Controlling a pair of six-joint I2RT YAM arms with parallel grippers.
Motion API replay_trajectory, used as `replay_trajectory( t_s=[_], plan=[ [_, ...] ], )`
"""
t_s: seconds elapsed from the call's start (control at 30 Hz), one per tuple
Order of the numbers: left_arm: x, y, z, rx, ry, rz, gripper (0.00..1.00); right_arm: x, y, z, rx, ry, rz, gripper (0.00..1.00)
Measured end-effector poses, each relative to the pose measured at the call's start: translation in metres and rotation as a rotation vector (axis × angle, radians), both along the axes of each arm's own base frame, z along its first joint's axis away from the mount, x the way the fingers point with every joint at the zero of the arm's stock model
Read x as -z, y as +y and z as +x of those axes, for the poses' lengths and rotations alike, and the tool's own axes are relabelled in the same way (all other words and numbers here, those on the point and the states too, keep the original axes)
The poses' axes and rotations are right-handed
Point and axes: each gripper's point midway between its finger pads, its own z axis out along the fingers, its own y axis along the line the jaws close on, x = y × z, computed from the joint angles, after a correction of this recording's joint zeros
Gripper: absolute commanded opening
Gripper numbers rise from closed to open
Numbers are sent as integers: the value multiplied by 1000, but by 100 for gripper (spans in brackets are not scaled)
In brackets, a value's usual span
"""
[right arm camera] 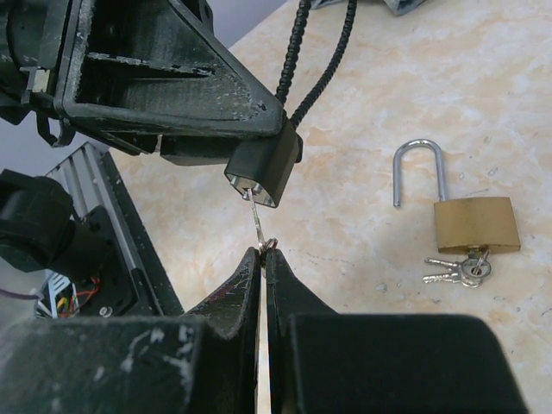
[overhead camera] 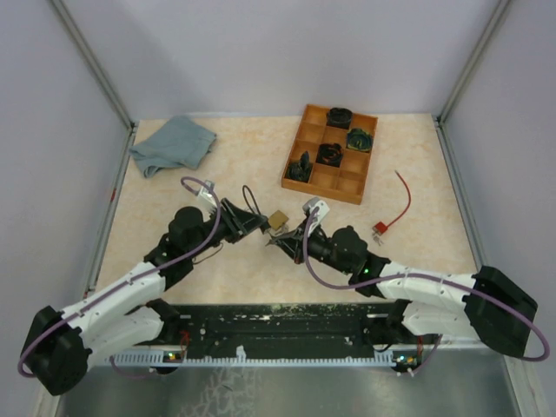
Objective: Unlock with the key
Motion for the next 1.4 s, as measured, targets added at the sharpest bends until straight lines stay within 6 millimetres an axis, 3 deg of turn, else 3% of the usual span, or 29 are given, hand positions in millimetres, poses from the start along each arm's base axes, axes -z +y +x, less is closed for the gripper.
replay_trajectory(
  t_s=[0.97,1.17,1.4],
  plan=[
    [-1,-8,-4,-170,-73,246,0,10,1,6,56,129,-24,0],
    [11,5,3,-264,-36,337,0,2,-3,2,58,138,-8,0],
    [48,31,3,-346,92,570,0,1,-18,1,95,148,-78,0]
  ],
)
